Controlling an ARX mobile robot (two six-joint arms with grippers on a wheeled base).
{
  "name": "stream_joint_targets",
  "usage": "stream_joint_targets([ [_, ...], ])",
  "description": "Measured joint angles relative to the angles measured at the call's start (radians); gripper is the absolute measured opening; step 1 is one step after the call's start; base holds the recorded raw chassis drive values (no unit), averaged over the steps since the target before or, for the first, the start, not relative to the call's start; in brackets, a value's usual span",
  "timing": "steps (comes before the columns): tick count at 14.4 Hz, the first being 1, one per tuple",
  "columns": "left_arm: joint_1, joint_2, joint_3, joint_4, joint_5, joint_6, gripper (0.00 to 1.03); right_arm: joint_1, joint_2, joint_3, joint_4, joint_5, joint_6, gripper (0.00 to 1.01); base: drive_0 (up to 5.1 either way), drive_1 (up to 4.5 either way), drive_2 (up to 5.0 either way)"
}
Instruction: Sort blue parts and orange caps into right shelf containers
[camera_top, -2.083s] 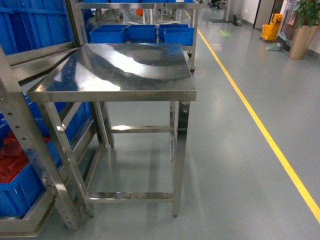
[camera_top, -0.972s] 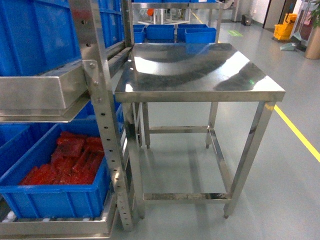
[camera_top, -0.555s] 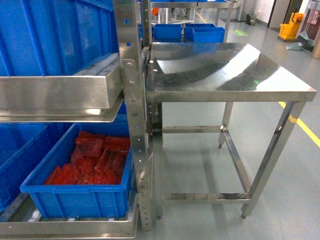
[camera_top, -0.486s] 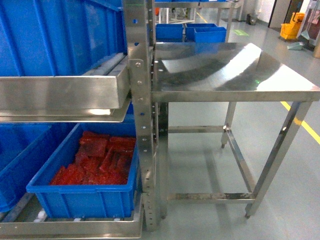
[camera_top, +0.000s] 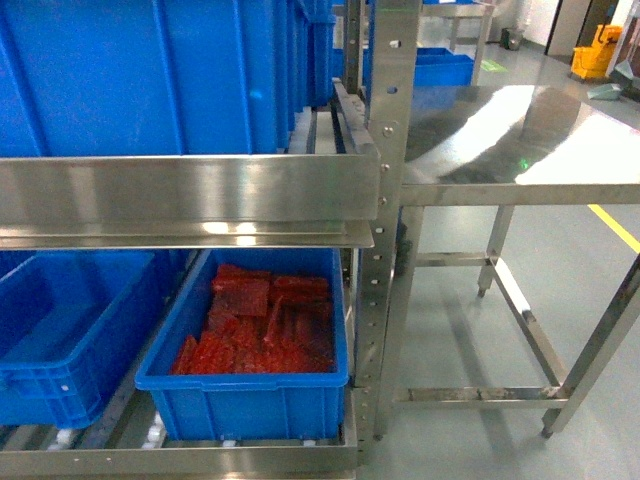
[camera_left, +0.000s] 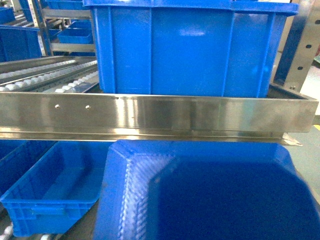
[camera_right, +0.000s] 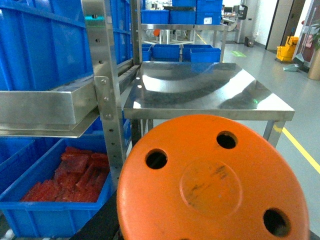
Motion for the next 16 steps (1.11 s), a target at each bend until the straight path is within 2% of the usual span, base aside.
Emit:
stream_joint_targets([
  [16, 0.000, 0.000, 0.000, -0.001, 0.001, 0.000, 0.43, 0.000, 0.000, 0.000, -0.003, 0.000, 0.000, 0.45, -5.0, 2.39, 2.4],
])
